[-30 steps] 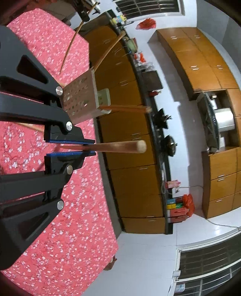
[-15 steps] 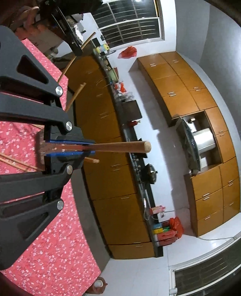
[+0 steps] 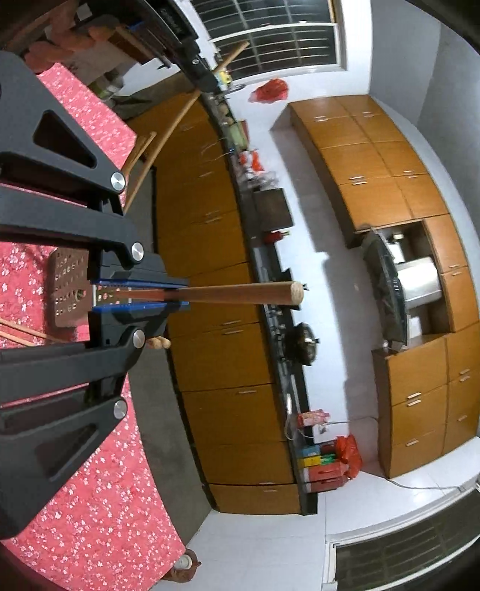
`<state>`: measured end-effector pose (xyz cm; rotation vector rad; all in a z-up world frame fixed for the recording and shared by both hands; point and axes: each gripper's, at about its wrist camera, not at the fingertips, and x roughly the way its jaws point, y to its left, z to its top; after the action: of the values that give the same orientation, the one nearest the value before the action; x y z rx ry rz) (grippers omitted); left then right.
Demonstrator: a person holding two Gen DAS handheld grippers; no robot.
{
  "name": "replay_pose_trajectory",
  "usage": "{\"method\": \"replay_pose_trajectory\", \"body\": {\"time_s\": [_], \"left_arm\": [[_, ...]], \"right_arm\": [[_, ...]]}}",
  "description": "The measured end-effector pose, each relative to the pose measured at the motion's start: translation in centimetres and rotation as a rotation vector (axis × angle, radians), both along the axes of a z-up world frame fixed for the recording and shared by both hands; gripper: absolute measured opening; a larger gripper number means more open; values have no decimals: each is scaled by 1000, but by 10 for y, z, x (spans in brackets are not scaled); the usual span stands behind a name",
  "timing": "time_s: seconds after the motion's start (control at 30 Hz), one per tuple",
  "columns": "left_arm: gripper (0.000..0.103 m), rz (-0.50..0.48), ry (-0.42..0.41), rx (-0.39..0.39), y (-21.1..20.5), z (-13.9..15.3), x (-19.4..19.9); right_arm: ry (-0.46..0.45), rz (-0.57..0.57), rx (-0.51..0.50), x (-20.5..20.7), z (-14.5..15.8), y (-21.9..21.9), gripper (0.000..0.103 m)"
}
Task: Organize utensils
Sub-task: 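Raise the left tool's chopstick into the beige holder and open, while the right tool does likewise, then lower both tools to the table and grasp another wooden chopstick with each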
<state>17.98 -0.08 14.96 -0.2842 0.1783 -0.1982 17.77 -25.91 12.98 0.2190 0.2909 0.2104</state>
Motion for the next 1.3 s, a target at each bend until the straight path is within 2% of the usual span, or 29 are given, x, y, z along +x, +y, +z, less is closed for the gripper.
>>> {"method": "replay_pose_trajectory", "body": {"time_s": [0.23, 0.37, 0.4, 0.47, 0.5, 0.77, 0.9, 0.97, 1.07, 1.17, 1.23, 1.3], "left_arm": [[8, -2, 63, 26, -7, -29, 27], [9, -10, 112, 13, -3, -41, 36], [10, -11, 118, 5, -2, -42, 37], [17, -11, 120, -2, 1, -42, 38], [18, -11, 117, -5, 3, -41, 37], [22, 10, 88, -56, 22, -31, 14], [25, 59, 92, -77, 47, -35, -7], [26, 84, 111, -77, 58, -41, -12], [30, 130, 184, -49, 73, -62, -16], [30, 160, 299, 13, 78, -96, -11], [31, 160, 401, 69, 76, -125, -4], [31, 149, 504, 120, 73, -157, 1]], "right_arm": [[64, 20, -24, 16, -15, 11, 8], [83, 25, -20, 18, -17, 13, 9], [82, 24, -19, 18, -16, 13, 12], [66, 10, -15, 15, -13, 11, 33], [57, 6, -13, 14, -11, 10, 35], [-34, -46, -11, -17, 3, -3, 35], [-29, -108, -14, -29, -6, -21, 35], [19, -143, -16, -30, -21, -32, 35], [149, -176, -15, -20, -56, -45, 35], [323, -170, -18, -5, -101, -47, 35], [445, -128, -17, 4, -137, -41, 35], [528, -75, -3, 8, -164, -31, 29]]}}
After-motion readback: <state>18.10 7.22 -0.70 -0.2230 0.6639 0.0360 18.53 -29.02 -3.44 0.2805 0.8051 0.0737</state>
